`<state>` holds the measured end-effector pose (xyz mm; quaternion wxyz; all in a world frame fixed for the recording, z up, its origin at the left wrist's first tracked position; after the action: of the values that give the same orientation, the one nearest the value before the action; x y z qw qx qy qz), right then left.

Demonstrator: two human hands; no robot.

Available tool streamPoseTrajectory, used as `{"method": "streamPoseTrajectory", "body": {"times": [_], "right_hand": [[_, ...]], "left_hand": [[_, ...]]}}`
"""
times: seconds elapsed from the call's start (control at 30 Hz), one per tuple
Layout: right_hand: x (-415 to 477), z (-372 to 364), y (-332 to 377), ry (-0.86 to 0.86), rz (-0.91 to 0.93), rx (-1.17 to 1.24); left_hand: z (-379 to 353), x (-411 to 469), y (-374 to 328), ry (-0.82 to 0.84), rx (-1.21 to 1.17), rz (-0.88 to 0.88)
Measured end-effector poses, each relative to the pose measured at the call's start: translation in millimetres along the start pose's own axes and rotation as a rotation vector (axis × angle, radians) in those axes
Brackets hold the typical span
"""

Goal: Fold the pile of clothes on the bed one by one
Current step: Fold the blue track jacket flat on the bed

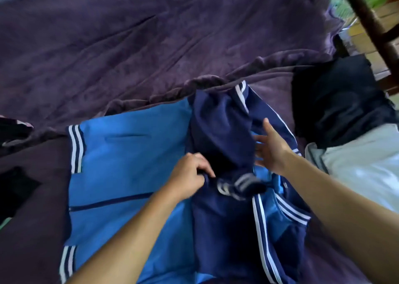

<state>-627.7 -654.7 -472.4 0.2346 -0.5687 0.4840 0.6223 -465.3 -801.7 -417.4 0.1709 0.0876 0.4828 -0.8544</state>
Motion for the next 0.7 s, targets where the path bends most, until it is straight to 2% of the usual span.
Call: {"method": "streamPoseTrajectory", "body": {"times": [0.1,0.23,0.33,0.5,0.57,0.63,0.7], "right_hand": [[-9.1,-2.9,-6.3,-0.007,0.075,-0.134],[-30.0,2.3,-15.1,0.017,0.271,-0.142],[-45.7,17.0,-52.4,0.023,0.237,-0.209],[-45.8,16.2,-159.5,-0.047,-0.008,-0.527],[-41.3,14.9,-181.6,-0.141,0.023,-0.618],[-40.6,19.7,-187.9,-0.273,0.155,-0.692],[-47.4,23.2,-196.5,-0.333,0.232,-0.840]], "left_hand": [[-27.1,-32.8,-0.4,-0.014,0.135,0.005],[-46.1,-65.7,-11.3,-0.095,-0.158,0.006],[-66.3,-95.8,-10.3,-0.111,-0.310,0.043],[-115.9,-147.5,30.4,-0.046,0.048,0.166],[-127.4,-170.4,50.7,-0.080,0.088,0.278],[-133.2,-188.7,64.5,-0.144,0.180,0.296],[-147.7,-199.5,72.3,0.002,0.287,0.241]]}}
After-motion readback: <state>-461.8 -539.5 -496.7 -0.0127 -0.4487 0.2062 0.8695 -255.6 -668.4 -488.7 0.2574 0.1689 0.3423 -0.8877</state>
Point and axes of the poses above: each hand's wrist, its own x-axis towards the middle knuckle, its own z-axis out of the back of the hand, y = z × x, the point moved 5 cm from there along x, towards the middle knuckle, and after that the axes turned 6 degrees about -z, right-handed, at the moved point
